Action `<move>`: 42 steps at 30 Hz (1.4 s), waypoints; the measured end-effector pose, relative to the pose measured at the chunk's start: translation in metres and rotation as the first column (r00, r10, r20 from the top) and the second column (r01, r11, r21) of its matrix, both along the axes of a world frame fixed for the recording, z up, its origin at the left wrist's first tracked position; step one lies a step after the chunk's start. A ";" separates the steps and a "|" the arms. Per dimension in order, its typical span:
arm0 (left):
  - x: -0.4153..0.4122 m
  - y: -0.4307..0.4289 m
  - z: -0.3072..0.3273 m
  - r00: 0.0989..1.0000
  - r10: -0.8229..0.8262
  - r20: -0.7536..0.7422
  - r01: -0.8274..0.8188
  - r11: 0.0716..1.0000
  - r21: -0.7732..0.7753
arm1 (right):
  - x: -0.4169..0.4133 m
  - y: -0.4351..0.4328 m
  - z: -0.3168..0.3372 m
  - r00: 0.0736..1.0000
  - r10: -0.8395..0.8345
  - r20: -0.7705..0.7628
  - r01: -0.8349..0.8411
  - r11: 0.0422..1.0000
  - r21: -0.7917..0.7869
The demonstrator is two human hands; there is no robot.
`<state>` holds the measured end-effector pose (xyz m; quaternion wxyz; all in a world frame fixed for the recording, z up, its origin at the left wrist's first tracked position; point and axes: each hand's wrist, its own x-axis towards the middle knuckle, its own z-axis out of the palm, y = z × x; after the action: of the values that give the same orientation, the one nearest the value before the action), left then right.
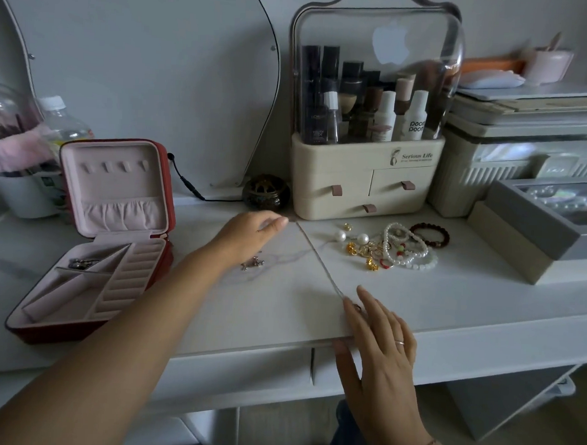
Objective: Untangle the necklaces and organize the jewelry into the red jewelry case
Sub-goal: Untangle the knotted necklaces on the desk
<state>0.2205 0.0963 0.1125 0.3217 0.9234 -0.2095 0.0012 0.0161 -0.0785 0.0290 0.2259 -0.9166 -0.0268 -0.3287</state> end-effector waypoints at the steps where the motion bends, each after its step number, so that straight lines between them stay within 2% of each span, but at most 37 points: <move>1: -0.002 0.010 0.004 1.000 0.020 -0.005 -0.020 1.000 -0.023 | 0.000 0.001 0.005 1.000 0.000 -0.005 0.000 1.000 0.012; 4: -0.009 0.035 0.008 0.994 0.097 0.049 -0.095 0.995 -0.039 | 0.008 0.008 0.028 1.000 0.015 -0.009 -0.015 1.000 0.020; 7: -0.025 0.048 0.004 0.986 0.139 0.091 -0.134 0.989 -0.062 | 0.032 0.015 0.051 0.995 0.058 -0.082 -0.066 0.993 -0.095; 9: -0.034 0.053 -0.004 0.986 0.128 0.106 -0.124 0.991 -0.047 | 0.051 0.026 0.065 0.972 0.139 -0.191 -0.175 0.966 -0.189; 12: -0.044 0.057 -0.012 0.984 0.119 0.131 -0.116 0.993 -0.034 | 0.079 0.048 0.066 0.891 0.281 -0.358 -0.372 0.903 -0.217; 15: -0.048 0.059 -0.013 0.974 0.124 0.190 -0.117 0.992 -0.050 | 0.095 0.066 0.058 0.853 0.340 -0.395 -0.450 0.863 -0.230; 20: -0.056 0.054 -0.021 0.979 0.051 0.196 -0.060 0.997 0.039 | 0.103 0.065 0.058 0.870 0.211 -0.446 -0.368 0.880 -0.301; 24: -0.061 0.047 -0.025 0.976 -0.027 0.214 0.006 0.995 0.099 | 0.083 0.048 0.072 0.856 0.115 -0.504 -0.299 0.906 -0.300; 28: -0.060 0.036 -0.023 0.971 -0.052 0.234 0.011 0.985 0.174 | 0.051 0.041 0.075 0.844 0.094 -0.528 -0.287 0.910 -0.298; 30: -0.056 0.030 -0.022 0.972 -0.054 0.229 0.005 0.977 0.211 | 0.036 0.044 0.069 0.879 0.083 -0.470 -0.252 0.917 -0.309; 33: -0.050 0.024 -0.017 0.985 -0.050 0.168 0.005 0.966 0.258 | 0.024 0.043 0.049 0.959 0.056 -0.278 -0.147 0.936 -0.320; 42: -0.014 0.008 -0.007 0.998 -0.019 0.052 -0.001 0.931 0.365 | 0.006 0.048 0.027 0.970 -0.002 -0.244 -0.051 0.976 -0.211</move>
<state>0.2064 0.1042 0.1052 0.1386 0.9658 -0.2188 -0.0140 0.0224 -0.0308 0.0559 0.1308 -0.9686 -0.0457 -0.2063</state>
